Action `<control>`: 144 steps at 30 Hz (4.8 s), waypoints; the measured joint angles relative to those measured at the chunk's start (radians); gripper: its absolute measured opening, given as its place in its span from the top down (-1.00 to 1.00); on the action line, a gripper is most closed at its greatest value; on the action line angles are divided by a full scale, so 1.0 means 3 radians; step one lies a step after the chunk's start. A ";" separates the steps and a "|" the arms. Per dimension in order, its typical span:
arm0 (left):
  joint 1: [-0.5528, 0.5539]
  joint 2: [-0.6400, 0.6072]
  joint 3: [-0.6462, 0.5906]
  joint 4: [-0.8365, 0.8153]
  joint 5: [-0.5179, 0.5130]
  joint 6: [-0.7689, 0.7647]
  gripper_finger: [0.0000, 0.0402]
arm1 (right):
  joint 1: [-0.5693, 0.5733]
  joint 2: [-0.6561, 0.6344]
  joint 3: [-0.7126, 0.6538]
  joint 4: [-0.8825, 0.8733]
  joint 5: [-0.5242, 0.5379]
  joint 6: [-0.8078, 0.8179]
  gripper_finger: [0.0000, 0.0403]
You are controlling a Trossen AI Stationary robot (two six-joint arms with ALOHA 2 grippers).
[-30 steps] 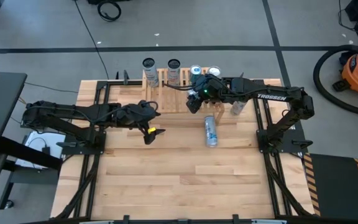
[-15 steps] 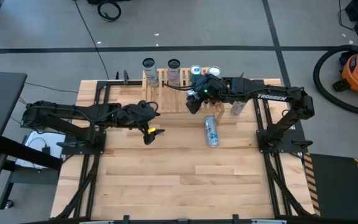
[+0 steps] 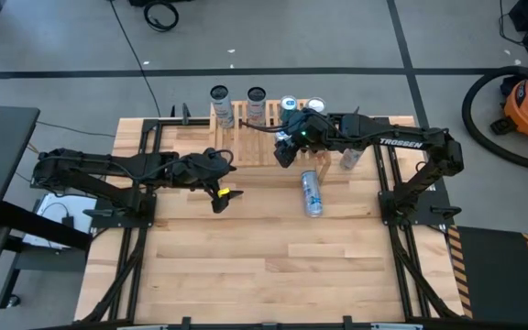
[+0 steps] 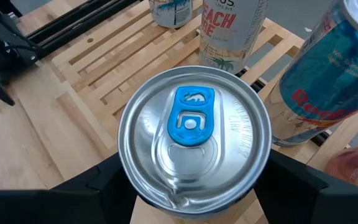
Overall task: Place canned beverage on shelf
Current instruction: Put the blue soda can on the shelf aligned with the other blue soda can, then put the white-blue soda can on the shelf aligned with the other white-blue soda
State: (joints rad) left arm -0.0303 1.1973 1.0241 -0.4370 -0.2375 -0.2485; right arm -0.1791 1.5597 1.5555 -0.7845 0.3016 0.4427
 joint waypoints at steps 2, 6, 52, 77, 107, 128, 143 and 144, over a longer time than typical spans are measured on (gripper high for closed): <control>0.0001 0.0000 0.0000 -0.0008 0.0000 0.0000 -0.86 | 0.0000 0.0000 0.0000 0.0001 0.0000 -0.0001 -0.39; 0.0000 -0.0001 0.0000 -0.0010 0.0000 0.0000 -0.86 | 0.0000 0.0000 0.0000 0.0001 0.0015 -0.0003 -0.39; 0.0000 -0.0001 0.0000 -0.0005 0.0000 -0.0033 -0.86 | 0.0015 -0.0250 -0.0004 0.0017 -0.0027 -0.0334 -0.56; 0.0001 -0.0001 -0.0001 -0.0006 -0.0001 -0.0036 -0.86 | -0.0013 -0.0270 -0.0002 -0.0147 0.0295 -0.0337 -0.23; 0.0000 -0.0001 -0.0001 -0.0005 0.0000 -0.0028 -0.86 | -0.0027 -0.0268 -0.0001 0.0107 0.0047 -0.0521 -0.57; 0.0000 -0.0001 -0.0004 -0.0012 -0.0004 -0.0024 -0.86 | 0.0047 -0.0393 -0.0003 0.0341 -0.0851 -0.0709 -0.56; 0.0000 -0.0001 -0.0004 -0.0138 -0.0002 -0.0167 -0.86 | 0.0772 -0.0562 -0.0004 -0.0720 -0.0462 -0.0168 -0.56; 0.0000 -0.0001 -0.0004 -0.0147 -0.0001 -0.0182 -0.86 | 0.0815 -0.0562 -0.0004 -0.0747 -0.0430 -0.0131 -0.56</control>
State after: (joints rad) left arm -0.0303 1.1969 1.0229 -0.4810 -0.2379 -0.3030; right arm 0.0655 1.3911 1.5543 -1.0085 0.1727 0.4033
